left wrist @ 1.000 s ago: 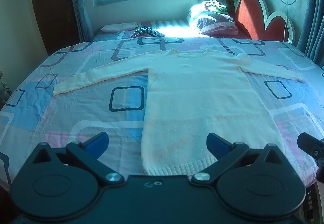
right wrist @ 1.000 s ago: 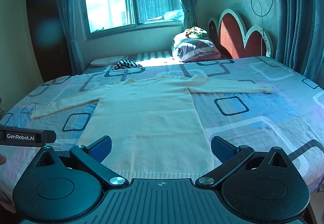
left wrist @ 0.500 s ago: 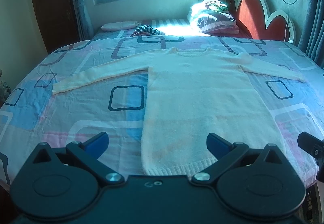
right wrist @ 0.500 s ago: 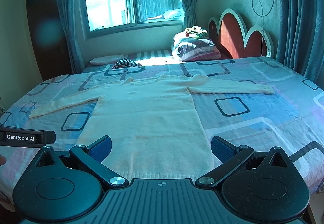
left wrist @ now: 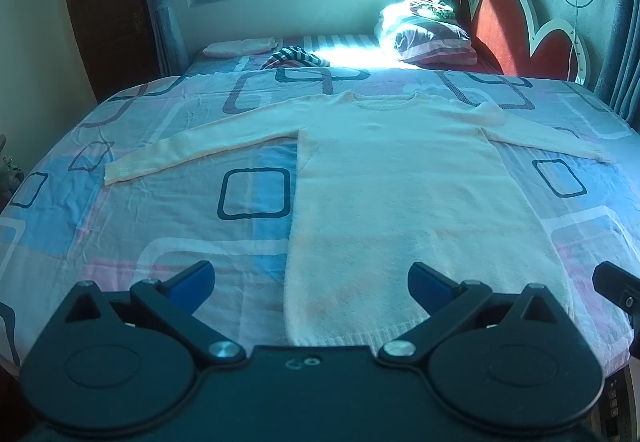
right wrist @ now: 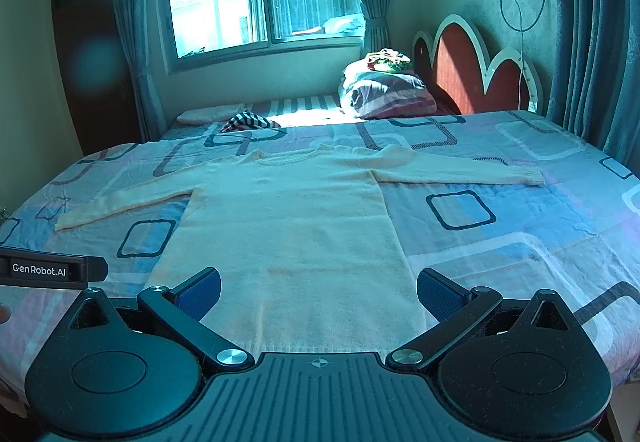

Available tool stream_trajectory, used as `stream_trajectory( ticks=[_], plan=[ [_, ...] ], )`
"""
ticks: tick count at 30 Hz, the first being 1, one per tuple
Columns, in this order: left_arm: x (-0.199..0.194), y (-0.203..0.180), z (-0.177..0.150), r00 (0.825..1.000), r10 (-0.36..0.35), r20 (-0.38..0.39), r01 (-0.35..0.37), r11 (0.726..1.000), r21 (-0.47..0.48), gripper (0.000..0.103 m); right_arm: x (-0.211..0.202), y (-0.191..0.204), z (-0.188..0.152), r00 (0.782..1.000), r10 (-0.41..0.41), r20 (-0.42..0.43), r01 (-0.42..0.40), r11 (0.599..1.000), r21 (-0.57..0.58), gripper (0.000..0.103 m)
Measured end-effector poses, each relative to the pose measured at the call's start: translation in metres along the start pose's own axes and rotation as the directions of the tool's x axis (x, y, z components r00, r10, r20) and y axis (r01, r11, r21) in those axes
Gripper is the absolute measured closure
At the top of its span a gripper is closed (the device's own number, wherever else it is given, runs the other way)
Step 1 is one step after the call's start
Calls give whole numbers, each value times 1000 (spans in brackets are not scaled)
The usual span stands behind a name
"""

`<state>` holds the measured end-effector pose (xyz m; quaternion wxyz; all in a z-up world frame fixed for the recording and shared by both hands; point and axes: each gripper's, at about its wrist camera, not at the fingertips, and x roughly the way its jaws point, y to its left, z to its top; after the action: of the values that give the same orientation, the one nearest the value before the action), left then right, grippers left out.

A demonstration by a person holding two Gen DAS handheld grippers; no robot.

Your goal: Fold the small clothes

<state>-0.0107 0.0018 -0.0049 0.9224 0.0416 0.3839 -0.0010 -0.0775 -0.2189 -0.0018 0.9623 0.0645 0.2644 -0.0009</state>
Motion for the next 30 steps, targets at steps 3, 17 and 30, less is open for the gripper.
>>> stream_trajectory(
  ticks=[3, 17, 30],
  plan=[
    [4, 2, 3, 1000, 2, -5, -2, 1000, -5, 1, 2, -2, 1, 1000, -4, 15, 4, 1000, 2, 0],
    [27, -3, 25, 999, 13, -30, -13, 1000, -9, 1, 27, -14, 18, 1000, -29, 12, 28, 999, 28, 0],
    [73, -14, 53, 998, 15, -60, -16, 1000, -18, 1, 80, -43, 36, 994, -81, -79, 83, 996, 21, 0]
  ],
)
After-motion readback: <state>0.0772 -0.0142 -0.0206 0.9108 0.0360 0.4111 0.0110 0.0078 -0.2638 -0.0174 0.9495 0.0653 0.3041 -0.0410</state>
